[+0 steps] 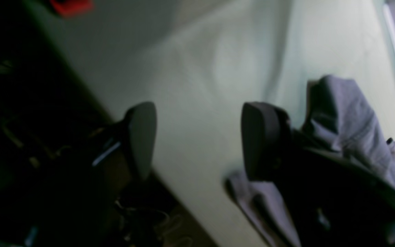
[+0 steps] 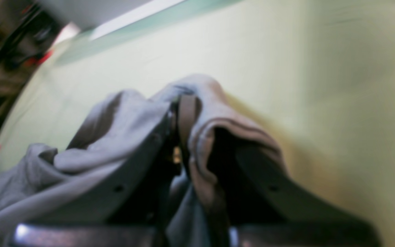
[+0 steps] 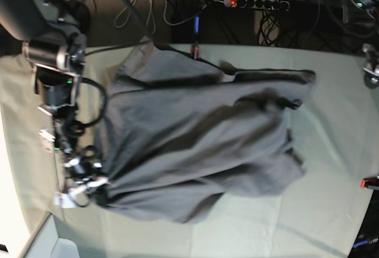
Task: Layout the t-shirt on the table in an organized manner, then fold the t-shirt properly
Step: 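Drag the grasped shirt with the right gripper away from the left gripper, then reach the left gripper to the shirt's opposite corner and grasp it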
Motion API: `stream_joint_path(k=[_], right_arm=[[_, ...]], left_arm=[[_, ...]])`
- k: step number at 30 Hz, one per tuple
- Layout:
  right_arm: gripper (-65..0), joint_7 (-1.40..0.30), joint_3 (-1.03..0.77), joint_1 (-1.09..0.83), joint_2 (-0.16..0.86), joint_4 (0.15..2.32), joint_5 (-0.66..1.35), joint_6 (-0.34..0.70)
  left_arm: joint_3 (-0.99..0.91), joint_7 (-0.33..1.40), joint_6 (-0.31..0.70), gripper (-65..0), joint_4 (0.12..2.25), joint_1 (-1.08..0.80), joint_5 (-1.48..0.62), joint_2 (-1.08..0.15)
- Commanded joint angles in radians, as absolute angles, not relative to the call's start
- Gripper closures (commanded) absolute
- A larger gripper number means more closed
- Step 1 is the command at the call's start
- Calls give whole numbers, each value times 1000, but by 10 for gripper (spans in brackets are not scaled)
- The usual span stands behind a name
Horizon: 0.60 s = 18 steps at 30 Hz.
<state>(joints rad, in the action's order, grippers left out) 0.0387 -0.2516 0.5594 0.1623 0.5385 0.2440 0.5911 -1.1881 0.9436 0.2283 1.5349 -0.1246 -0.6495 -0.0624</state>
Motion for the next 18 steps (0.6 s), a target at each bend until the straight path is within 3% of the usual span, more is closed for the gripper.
stream_joint_path(k=[1, 4, 10, 18], right_arm=[[0, 67, -266, 593, 183, 556, 260, 601], [0, 67, -338, 591, 239, 552, 260, 593], [-2, 67, -450, 581, 328, 550, 259, 458], [-138, 67, -463, 506, 380, 558, 260, 458]], left_arm=[[-1167, 947, 239, -380, 1580, -120, -668, -62], [-1101, 992, 239, -380, 1658, -122, -668, -5], [-972, 1012, 237, -383, 1750, -125, -657, 130], [-737, 1001, 231, -383, 1644, -130, -657, 157]])
